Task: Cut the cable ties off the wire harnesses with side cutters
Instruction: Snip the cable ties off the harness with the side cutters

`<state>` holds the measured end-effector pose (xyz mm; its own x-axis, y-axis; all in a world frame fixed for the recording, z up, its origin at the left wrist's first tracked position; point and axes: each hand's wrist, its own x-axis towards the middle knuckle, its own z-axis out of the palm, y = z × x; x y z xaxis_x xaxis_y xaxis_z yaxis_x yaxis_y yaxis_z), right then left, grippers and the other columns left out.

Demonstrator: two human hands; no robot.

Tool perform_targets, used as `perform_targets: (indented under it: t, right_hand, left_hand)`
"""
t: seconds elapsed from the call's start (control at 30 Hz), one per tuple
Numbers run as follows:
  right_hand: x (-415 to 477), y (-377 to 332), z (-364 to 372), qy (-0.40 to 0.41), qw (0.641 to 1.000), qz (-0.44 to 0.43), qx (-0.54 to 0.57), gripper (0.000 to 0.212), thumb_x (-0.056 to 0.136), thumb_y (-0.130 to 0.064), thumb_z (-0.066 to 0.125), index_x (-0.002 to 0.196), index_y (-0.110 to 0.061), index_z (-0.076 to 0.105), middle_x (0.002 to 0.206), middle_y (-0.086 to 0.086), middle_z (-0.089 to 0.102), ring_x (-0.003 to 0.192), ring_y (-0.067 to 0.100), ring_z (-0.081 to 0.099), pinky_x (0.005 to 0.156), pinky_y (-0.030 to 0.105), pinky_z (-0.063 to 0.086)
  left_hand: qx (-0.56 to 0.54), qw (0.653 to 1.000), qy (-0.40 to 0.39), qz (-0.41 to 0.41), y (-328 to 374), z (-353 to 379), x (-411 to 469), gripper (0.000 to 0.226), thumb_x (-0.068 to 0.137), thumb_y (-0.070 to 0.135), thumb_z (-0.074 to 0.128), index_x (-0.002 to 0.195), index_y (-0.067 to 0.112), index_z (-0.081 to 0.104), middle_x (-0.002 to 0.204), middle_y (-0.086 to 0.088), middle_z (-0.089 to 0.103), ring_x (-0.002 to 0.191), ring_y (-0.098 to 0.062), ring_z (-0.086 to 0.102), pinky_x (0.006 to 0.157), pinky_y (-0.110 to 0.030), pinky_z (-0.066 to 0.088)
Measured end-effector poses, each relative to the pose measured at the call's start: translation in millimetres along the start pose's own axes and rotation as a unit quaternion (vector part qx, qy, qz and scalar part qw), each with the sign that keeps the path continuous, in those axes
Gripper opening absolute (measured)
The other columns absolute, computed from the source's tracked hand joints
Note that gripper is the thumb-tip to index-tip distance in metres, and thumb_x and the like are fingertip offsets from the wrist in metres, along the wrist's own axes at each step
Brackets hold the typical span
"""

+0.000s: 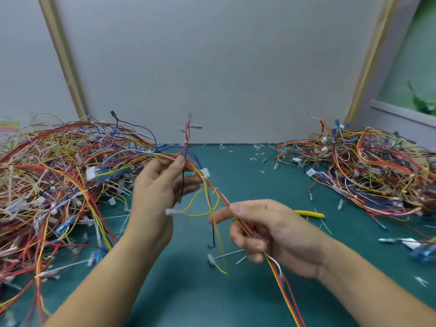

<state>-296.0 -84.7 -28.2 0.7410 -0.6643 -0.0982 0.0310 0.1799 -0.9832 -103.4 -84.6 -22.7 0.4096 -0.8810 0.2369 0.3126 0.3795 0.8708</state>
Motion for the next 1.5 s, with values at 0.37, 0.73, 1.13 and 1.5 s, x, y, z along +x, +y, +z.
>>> perform_targets:
  t: [0.37, 0.73, 1.13, 1.5]
  right_hand:
    - [6, 10, -5, -0.006, 1.000, 0.011, 0.019, 0.030, 0.093, -0.035, 0.061, 0.106, -0.012, 0.075, 0.070, -0.003, 0.058, 0.054, 0.009, 0.051, 0.048, 0.022, 0.048]
    - [8, 15, -3, 0.007, 0.997, 0.008, 0.081, 0.023, 0.088, -0.028, 0.065, 0.099, -0.011, 0.075, 0.083, 0.002, 0.065, 0.053, 0.009, 0.055, 0.047, 0.018, 0.048]
    - [-24, 7, 33, -0.010, 1.000, 0.026, -0.006, 0.015, 0.094, -0.025, 0.060, 0.091, -0.013, 0.067, 0.062, -0.003, 0.046, 0.048, 0.010, 0.053, 0.048, 0.021, 0.047]
    - [17, -17, -6, 0.236, 0.956, -0.168, 0.040, 0.028, 0.101, -0.027, 0.049, 0.097, -0.009, 0.069, 0.053, 0.003, 0.056, 0.060, 0.020, 0.067, 0.066, 0.029, 0.060]
  left_hand:
    - [-0.013, 0.998, 0.051, 0.029, 7, -8, 8, 0.024, 0.098, 0.007, 0.054, 0.076, 0.016, 0.050, 0.063, 0.004, 0.061, 0.049, -0.010, 0.060, 0.051, -0.022, 0.052]
    - [-0.014, 0.991, 0.119, 0.066, 11, -14, 16, 0.024, 0.100, 0.006, 0.053, 0.078, 0.016, 0.049, 0.060, 0.004, 0.056, 0.048, -0.007, 0.057, 0.052, -0.025, 0.052]
    - [-0.034, 0.986, 0.156, 0.037, 14, -21, 20, 0.024, 0.101, 0.002, 0.044, 0.082, 0.016, 0.043, 0.076, -0.010, 0.055, 0.057, -0.021, 0.061, 0.058, -0.034, 0.052]
    - [0.115, 0.989, -0.096, 0.005, -7, -5, 4, 0.028, 0.087, 0.035, 0.058, 0.062, 0.024, 0.065, 0.067, 0.000, 0.068, 0.060, -0.015, 0.053, 0.052, -0.026, 0.032]
